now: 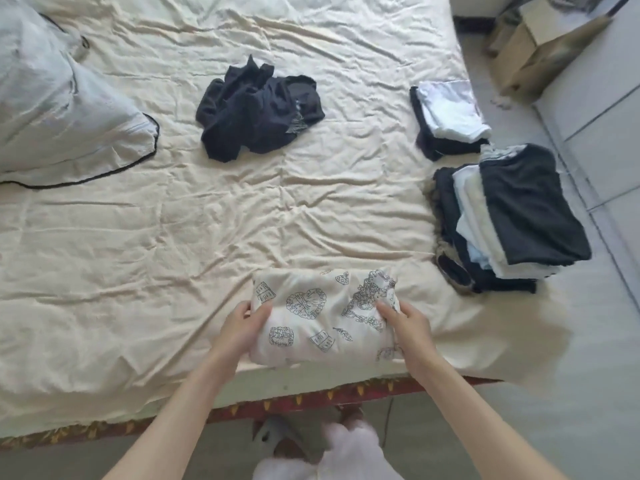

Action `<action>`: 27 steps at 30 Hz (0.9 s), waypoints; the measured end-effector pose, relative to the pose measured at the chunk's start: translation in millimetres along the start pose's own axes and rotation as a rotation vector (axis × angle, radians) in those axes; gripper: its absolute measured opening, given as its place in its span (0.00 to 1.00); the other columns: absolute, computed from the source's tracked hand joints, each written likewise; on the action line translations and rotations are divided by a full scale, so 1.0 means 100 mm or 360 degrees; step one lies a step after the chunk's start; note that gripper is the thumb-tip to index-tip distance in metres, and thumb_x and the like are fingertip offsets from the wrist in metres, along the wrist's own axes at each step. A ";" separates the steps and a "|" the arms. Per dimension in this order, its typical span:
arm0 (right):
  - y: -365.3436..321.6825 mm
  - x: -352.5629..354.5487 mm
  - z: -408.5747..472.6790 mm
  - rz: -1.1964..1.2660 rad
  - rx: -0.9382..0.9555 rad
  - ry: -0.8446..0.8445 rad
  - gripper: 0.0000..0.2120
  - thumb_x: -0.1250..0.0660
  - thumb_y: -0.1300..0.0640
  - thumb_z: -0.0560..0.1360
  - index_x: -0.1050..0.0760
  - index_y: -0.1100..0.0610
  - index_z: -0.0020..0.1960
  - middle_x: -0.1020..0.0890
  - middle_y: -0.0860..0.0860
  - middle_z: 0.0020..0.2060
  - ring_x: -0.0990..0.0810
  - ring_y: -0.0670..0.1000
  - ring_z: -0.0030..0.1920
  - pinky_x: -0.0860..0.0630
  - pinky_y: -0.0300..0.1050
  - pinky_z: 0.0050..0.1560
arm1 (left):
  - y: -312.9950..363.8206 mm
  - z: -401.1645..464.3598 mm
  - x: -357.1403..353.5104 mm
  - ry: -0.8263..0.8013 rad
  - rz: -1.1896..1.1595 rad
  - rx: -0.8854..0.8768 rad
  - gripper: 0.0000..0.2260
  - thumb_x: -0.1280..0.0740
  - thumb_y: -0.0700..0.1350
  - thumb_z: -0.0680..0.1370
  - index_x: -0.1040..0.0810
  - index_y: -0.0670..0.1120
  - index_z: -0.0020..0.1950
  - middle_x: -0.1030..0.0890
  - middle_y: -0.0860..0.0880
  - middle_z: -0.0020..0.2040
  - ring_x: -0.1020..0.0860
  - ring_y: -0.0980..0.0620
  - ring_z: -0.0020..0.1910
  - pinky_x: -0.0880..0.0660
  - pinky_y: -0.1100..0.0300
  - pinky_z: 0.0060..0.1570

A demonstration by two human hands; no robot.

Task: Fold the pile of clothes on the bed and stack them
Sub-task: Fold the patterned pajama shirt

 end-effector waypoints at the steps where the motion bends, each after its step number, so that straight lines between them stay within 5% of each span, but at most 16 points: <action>1: -0.12 0.17 0.03 0.0021 0.0040 0.0050 0.20 0.32 0.50 0.75 0.25 0.57 0.63 0.17 0.51 0.54 0.19 0.52 0.54 0.24 0.53 0.57 | 0.22 0.00 -0.14 -0.0016 0.0034 -0.0061 0.08 0.35 0.50 0.78 0.25 0.47 0.54 0.18 0.44 0.50 0.18 0.45 0.47 0.22 0.49 0.48; 3: -0.38 0.47 0.12 0.0091 0.0124 0.0106 0.18 0.34 0.49 0.76 0.24 0.58 0.62 0.18 0.50 0.53 0.21 0.51 0.55 0.25 0.52 0.59 | 0.68 0.02 -0.43 -0.0043 0.0109 -0.0192 0.06 0.35 0.50 0.78 0.24 0.49 0.51 0.18 0.45 0.48 0.18 0.48 0.44 0.21 0.52 0.44; 5: -0.65 0.74 0.26 0.0157 0.0212 0.0135 0.08 0.35 0.51 0.78 0.21 0.54 0.50 0.18 0.45 0.40 0.21 0.48 0.43 0.22 0.43 0.50 | 1.13 0.07 -0.72 -0.0048 0.0206 -0.0309 0.08 0.35 0.50 0.78 0.24 0.47 0.53 0.19 0.47 0.47 0.19 0.51 0.42 0.23 0.57 0.38; 7: -0.91 0.99 0.45 0.0232 0.0248 0.0176 0.08 0.36 0.53 0.78 0.23 0.55 0.42 0.19 0.46 0.36 0.22 0.49 0.39 0.26 0.41 0.41 | 1.60 0.15 -1.02 -0.0056 0.0287 -0.0411 0.07 0.35 0.49 0.78 0.24 0.48 0.53 0.19 0.46 0.49 0.20 0.50 0.44 0.23 0.56 0.39; 10: -1.30 1.36 0.82 0.0353 0.0222 0.0180 0.08 0.36 0.55 0.77 0.24 0.59 0.44 0.21 0.53 0.40 0.24 0.51 0.41 0.29 0.46 0.44 | 2.32 0.35 -1.53 -0.0083 0.0386 -0.0521 0.10 0.36 0.47 0.79 0.24 0.45 0.58 0.20 0.41 0.53 0.21 0.44 0.49 0.24 0.49 0.50; 15: -1.96 1.88 1.55 0.0500 0.0168 0.0156 0.06 0.36 0.56 0.77 0.25 0.57 0.44 0.20 0.54 0.42 0.22 0.51 0.42 0.26 0.47 0.42 | 3.52 0.78 -2.36 0.0012 0.0563 -0.0719 0.11 0.36 0.46 0.79 0.26 0.44 0.60 0.20 0.43 0.52 0.20 0.43 0.50 0.22 0.47 0.52; 20: -2.32 2.05 2.19 0.0842 -0.0041 0.0149 0.03 0.36 0.60 0.78 0.25 0.55 0.48 0.19 0.57 0.52 0.20 0.58 0.54 0.24 0.59 0.59 | 4.40 1.26 -3.03 0.0137 0.0964 -0.0943 0.09 0.38 0.47 0.79 0.28 0.44 0.55 0.23 0.44 0.53 0.24 0.44 0.52 0.25 0.51 0.49; 27: -2.66 2.09 3.16 0.1200 -0.0218 0.0249 0.10 0.38 0.62 0.78 0.25 0.59 0.59 0.19 0.59 0.53 0.19 0.61 0.52 0.24 0.61 0.57 | 5.26 2.17 -3.81 0.0219 0.1350 -0.1155 0.15 0.37 0.49 0.79 0.29 0.43 0.62 0.23 0.40 0.58 0.24 0.41 0.55 0.26 0.49 0.53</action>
Point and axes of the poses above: each hand's wrist, its own z-axis towards the middle knuckle, its own x-axis out of the back of the hand, y = z × x, the point moved 8 cm from there along z, towards the middle knuckle
